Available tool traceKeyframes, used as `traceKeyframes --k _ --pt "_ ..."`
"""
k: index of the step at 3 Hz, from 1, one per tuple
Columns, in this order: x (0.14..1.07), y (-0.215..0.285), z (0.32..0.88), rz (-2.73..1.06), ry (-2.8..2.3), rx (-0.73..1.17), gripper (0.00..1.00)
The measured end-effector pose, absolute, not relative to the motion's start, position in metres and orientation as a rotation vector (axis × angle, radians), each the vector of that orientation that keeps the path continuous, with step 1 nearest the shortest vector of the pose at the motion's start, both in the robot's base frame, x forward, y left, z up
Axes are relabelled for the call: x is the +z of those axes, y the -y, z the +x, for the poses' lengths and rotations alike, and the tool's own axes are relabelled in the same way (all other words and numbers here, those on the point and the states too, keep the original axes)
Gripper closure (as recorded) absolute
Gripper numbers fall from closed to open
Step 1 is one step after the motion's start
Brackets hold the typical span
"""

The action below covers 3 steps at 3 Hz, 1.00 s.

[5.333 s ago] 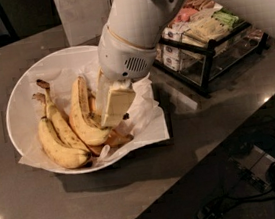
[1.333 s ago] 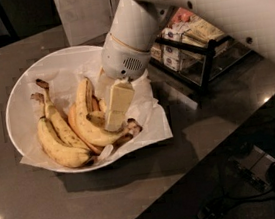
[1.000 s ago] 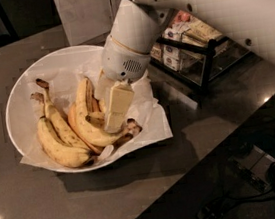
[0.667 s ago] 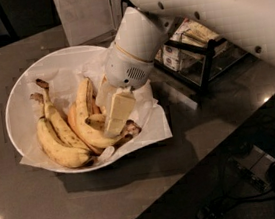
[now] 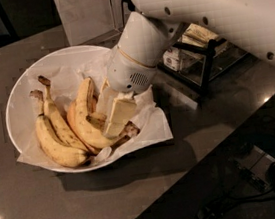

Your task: Pick banana from white bowl

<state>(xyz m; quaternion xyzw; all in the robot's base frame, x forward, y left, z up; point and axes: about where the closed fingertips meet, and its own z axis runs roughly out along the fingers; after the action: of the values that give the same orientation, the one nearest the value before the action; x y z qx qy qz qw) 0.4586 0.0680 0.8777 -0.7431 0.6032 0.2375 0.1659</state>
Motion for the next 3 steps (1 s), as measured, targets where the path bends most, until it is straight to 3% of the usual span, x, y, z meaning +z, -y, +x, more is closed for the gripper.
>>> traceKeyframes --k 1,3 --pt "0.881 -0.066 0.458 -2.119 -1.689 0.634 1.0" --pt "0.932 -0.047 0.448 -2.077 -1.582 0.388 1.0"
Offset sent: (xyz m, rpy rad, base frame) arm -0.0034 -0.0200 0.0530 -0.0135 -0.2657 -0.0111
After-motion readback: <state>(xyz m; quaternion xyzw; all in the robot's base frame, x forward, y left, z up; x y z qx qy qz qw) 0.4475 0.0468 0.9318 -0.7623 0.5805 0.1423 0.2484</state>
